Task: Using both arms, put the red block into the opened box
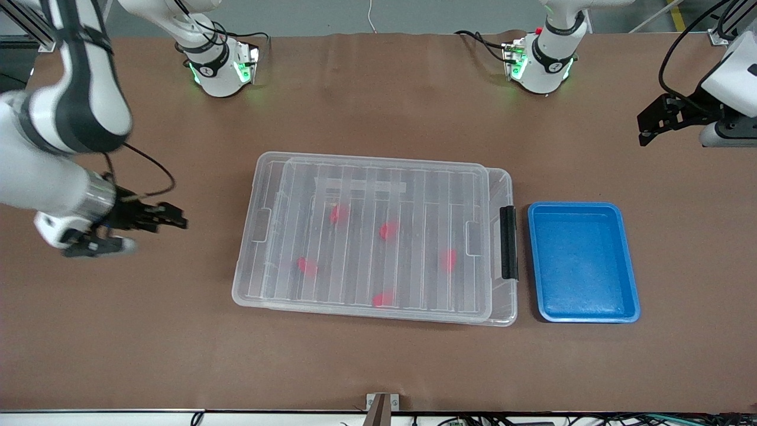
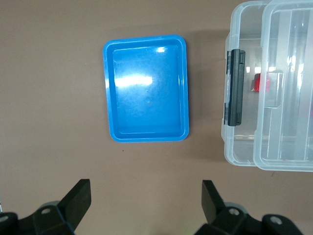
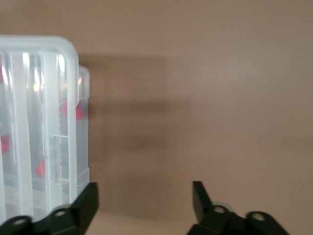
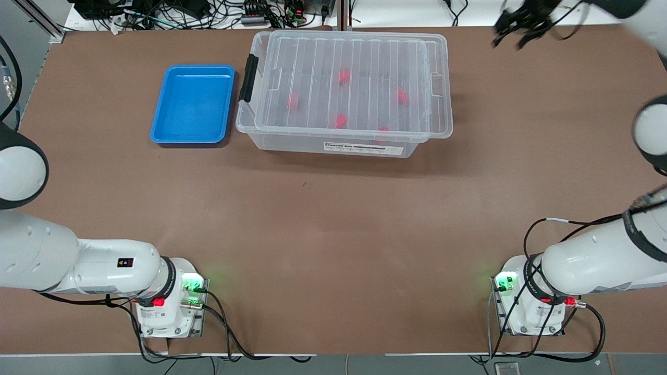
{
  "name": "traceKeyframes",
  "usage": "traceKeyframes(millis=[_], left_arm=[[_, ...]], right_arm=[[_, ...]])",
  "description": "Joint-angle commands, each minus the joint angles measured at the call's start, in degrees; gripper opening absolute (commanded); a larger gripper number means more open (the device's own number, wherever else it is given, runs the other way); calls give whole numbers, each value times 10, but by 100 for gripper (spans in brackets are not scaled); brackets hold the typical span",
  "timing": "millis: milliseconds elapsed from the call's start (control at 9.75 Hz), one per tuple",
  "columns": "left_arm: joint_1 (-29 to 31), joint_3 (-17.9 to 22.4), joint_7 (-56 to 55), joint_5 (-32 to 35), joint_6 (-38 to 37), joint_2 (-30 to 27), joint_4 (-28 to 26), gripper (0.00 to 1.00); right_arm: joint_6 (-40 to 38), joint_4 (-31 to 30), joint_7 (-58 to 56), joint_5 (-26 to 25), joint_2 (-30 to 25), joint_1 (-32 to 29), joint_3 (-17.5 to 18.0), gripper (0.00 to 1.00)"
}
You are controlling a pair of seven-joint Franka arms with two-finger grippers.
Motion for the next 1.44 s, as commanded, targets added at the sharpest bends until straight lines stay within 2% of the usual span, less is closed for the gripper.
traceKeyframes(millis=[0,103,205,308,615,1333], left_arm=[[0,0,2,-1,0,8,-8,100],[1,1,3,-1,0,8,-8,100],[0,0,3,-1,0,8,-8,100],[0,1,3,-3,0,8,-8,100],[4,1,0,-5,-4,8,-8,100],[20,1,1,-34,-3,8,-8,100]], right_arm=[[-25,-8,47,-53,-75,-16,5,100],[-90,32,48,-83,-83,-19,4,100],[-154,91,49,-92,-80,-28,4,100],[-181,133,44,-94,-78,-36,1,100],[-180,137,45,-96,-76,-45,-11,100],[-196,122,41,-77,-77,-42,-12,100]])
